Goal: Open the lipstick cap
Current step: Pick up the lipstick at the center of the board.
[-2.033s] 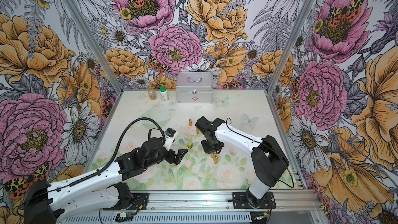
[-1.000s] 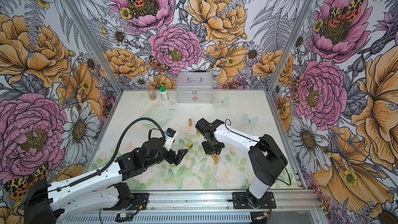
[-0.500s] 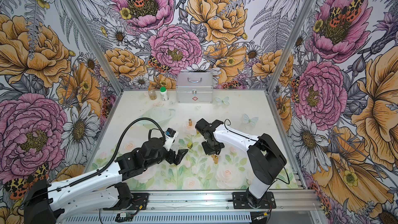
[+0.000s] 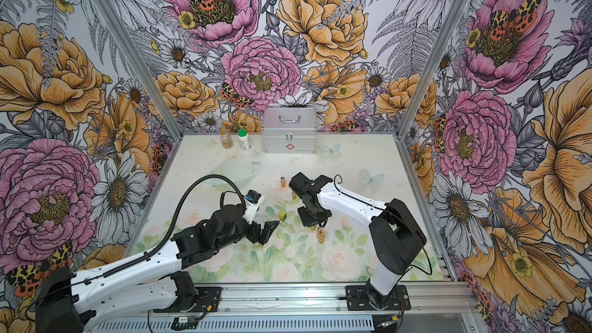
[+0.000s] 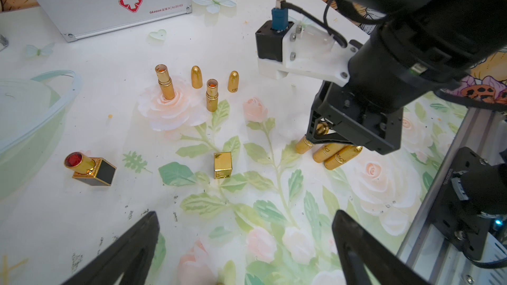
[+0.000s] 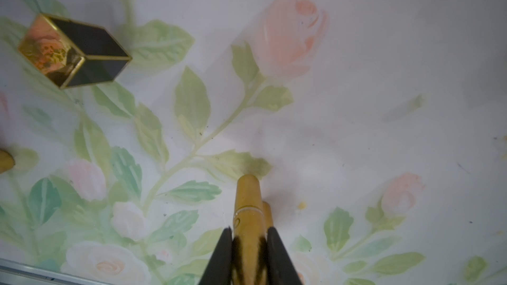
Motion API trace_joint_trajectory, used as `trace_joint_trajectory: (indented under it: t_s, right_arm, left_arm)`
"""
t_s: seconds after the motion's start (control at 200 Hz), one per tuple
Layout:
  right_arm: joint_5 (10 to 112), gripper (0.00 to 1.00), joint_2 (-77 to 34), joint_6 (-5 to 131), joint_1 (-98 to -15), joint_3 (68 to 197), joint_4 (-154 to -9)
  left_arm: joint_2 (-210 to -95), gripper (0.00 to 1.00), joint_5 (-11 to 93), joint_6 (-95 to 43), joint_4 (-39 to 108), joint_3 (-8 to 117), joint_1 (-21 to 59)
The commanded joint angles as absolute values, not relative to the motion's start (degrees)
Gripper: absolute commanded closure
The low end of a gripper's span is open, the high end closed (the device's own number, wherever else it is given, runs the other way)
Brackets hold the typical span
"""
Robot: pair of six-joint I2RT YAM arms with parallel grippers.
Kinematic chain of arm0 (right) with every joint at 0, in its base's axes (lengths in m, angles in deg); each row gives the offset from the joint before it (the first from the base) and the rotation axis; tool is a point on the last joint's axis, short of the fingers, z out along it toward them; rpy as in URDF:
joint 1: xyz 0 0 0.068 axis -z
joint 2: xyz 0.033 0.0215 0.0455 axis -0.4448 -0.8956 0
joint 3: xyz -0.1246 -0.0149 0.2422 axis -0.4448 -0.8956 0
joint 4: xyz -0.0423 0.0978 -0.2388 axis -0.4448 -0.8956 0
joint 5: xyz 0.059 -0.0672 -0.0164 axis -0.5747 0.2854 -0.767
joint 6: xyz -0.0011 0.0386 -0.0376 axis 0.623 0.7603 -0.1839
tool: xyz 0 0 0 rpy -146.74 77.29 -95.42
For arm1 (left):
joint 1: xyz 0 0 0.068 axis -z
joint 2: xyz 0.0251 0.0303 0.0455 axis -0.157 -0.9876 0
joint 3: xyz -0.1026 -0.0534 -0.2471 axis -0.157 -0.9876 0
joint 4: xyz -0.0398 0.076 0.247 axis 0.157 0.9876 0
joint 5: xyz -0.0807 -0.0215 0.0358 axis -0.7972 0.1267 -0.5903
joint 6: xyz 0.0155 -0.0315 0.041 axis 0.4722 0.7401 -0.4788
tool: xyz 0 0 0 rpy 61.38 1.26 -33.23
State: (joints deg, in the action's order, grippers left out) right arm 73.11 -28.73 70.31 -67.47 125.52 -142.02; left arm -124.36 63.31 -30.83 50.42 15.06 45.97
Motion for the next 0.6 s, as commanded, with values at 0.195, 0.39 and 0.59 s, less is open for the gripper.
trace_joint_trajectory:
  t_s: [0.195, 0.39, 0.59]
  right_arm:
    - [69.4, 0.78, -25.2, 72.5, -66.5, 135.3, -147.3]
    - [69.4, 0.78, -24.5, 72.5, -65.7, 140.3, -150.5]
    - [69.4, 0.78, -23.9, 72.5, -64.8, 141.9, -150.9]
  left_arm:
    - [-129.4, 0.01, 58.4, -37.4, 42.1, 16.3, 43.6]
    - [-137.2, 0.11, 51.9, -43.7, 32.8, 16.2, 43.3]
    - [-144.8, 0.31, 46.9, -46.0, 22.8, 16.3, 42.5]
